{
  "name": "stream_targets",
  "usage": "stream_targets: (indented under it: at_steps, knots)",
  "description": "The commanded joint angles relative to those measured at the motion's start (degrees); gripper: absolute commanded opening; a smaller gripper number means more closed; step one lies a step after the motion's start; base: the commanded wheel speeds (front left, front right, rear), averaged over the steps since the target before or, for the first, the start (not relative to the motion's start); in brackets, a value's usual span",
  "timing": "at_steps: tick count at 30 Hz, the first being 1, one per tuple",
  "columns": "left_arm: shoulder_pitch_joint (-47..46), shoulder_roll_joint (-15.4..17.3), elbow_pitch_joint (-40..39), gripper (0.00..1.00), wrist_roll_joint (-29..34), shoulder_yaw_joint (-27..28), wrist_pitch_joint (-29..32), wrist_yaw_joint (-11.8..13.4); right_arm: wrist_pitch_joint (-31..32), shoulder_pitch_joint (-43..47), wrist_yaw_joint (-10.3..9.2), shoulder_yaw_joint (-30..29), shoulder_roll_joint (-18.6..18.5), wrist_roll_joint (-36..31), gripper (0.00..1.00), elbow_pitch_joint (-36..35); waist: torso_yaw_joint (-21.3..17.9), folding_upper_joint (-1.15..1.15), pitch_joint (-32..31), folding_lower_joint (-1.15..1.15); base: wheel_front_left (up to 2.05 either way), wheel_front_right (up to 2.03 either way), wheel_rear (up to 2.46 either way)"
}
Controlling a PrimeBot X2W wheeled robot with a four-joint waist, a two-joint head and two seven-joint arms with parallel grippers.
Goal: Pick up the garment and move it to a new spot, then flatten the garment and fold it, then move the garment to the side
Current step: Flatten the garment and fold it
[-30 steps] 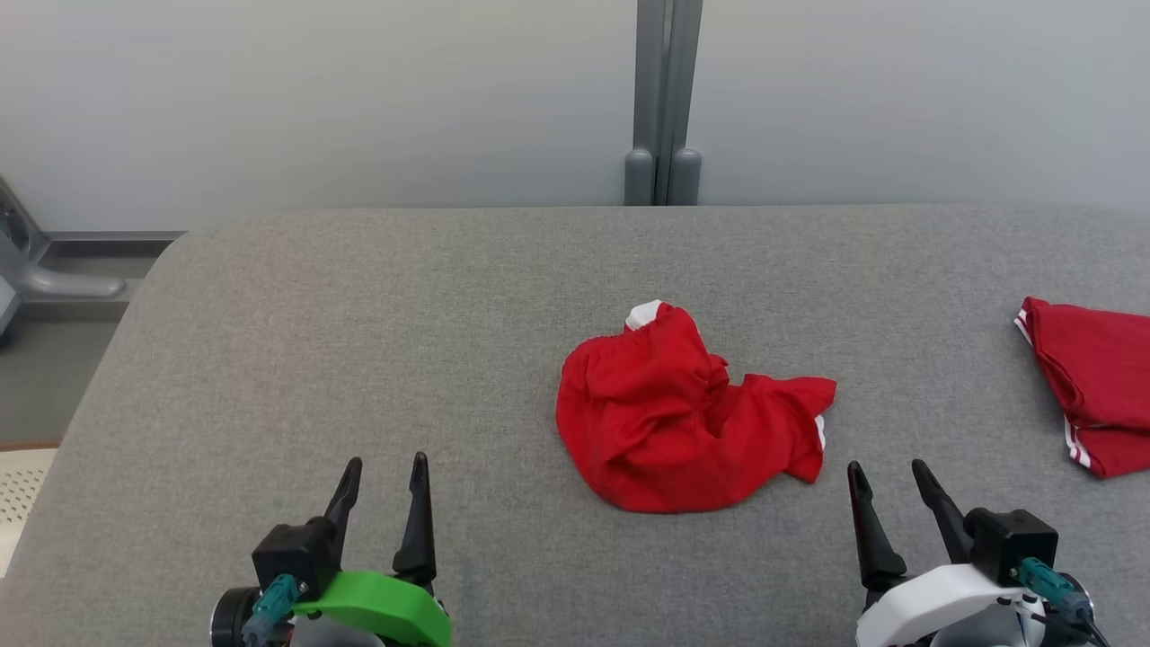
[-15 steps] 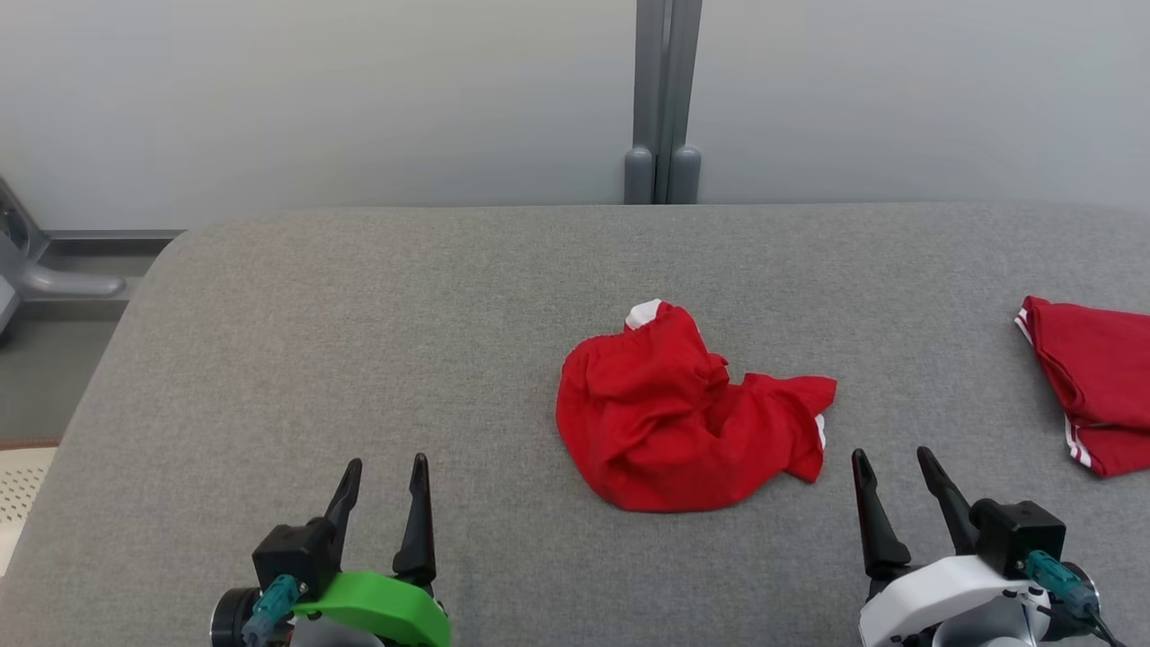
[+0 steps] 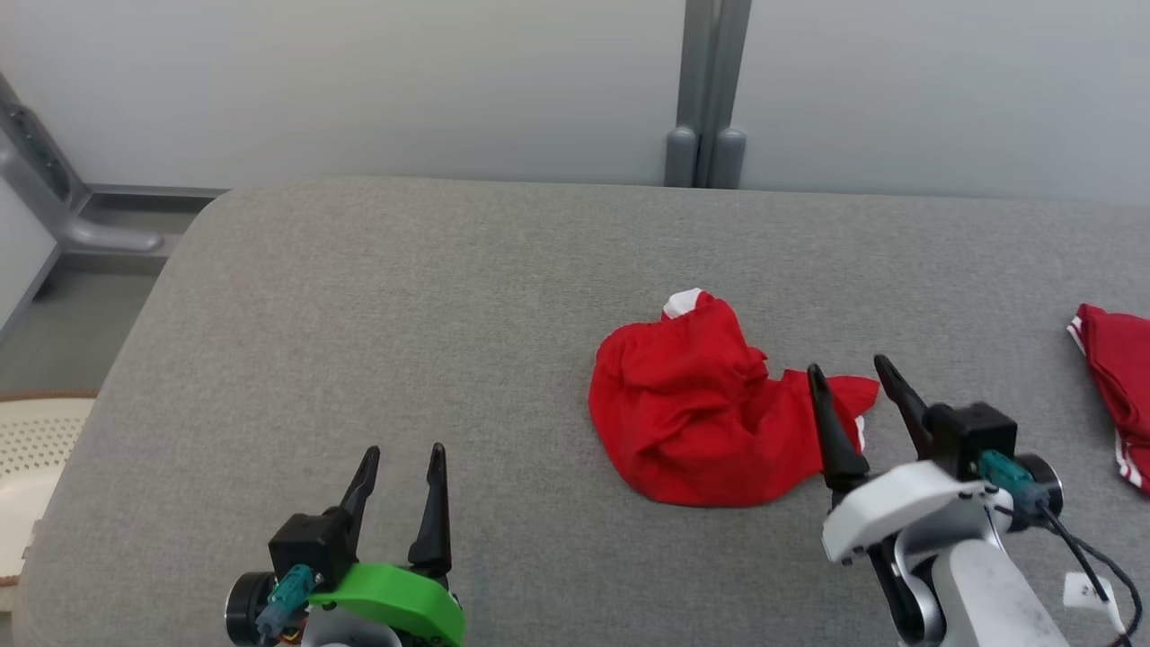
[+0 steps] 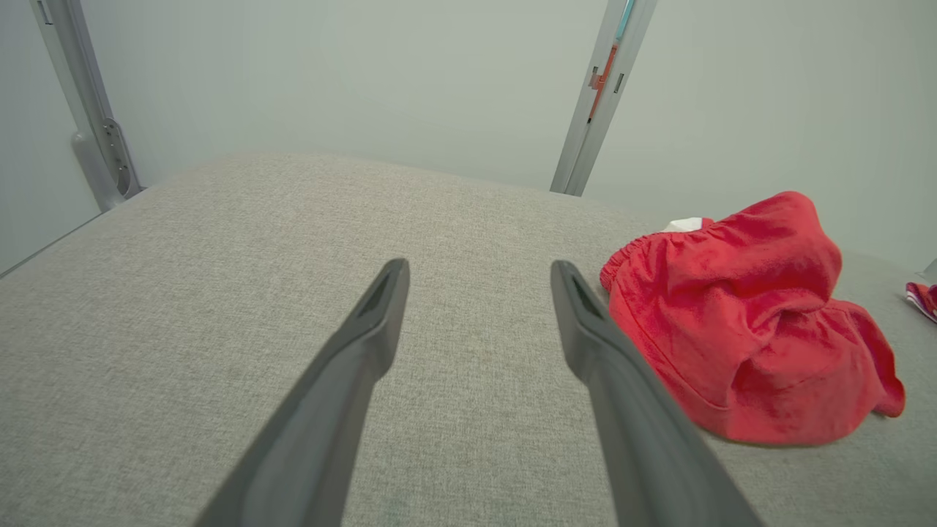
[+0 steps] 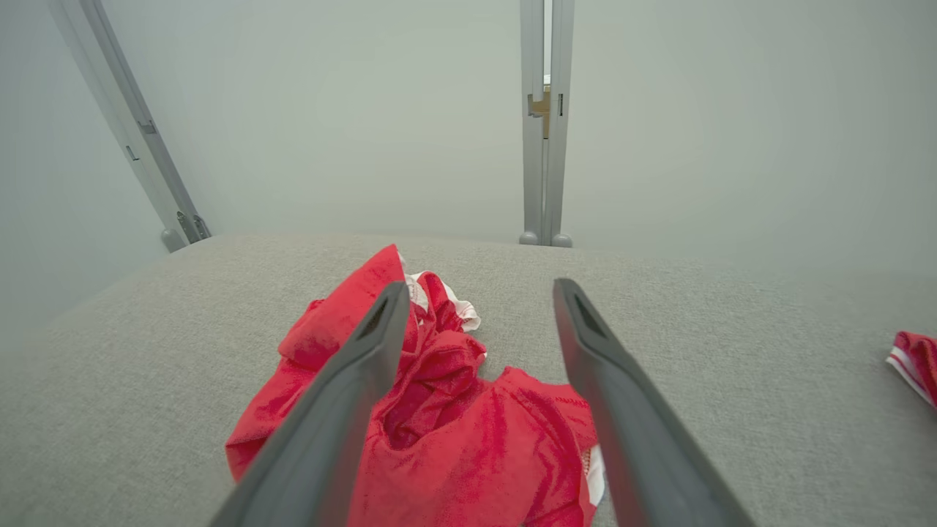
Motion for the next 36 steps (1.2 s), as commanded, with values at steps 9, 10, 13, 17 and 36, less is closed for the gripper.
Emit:
stream_targets:
  at_steps: [9,10,13,17,36]
  knots:
    - [-2.7,0.0,-1.5,1.0,-1.0,-1.0,0.0,0.9,7.5,-13.6,-0.09,2.7,-0.2,-1.1,1.0,12.0,7.8,0.0,5.5,0.0,0.0,0.0,0.0]
    - [-2.9,0.0,-1.6,1.0,-1.1,-1.2,0.0,0.9,7.8,-14.6,-0.09,2.4,-0.5,-1.6,1.0,13.4,8.3,0.0,5.8,0.0,0.0,0.0,0.0]
    - [-3.3,0.0,-2.0,1.0,-1.6,-1.3,0.0,1.3,8.6,-17.3,-0.09,1.7,-0.7,-2.3,1.0,18.2,9.6,0.0,6.7,0.0,0.0,0.0,0.0]
    - [-3.4,0.0,-2.3,1.0,-2.0,-1.3,0.0,1.4,7.0,-20.0,-0.09,3.0,-0.5,-1.5,0.0,21.8,10.4,0.0,7.2,0.0,0.0,0.0,0.0]
    - [-4.1,0.0,-2.8,1.0,-3.2,-2.3,0.0,2.2,3.4,-21.5,-0.09,34.6,-0.1,13.8,1.0,23.8,12.7,0.0,8.5,0.0,0.0,0.0,0.0]
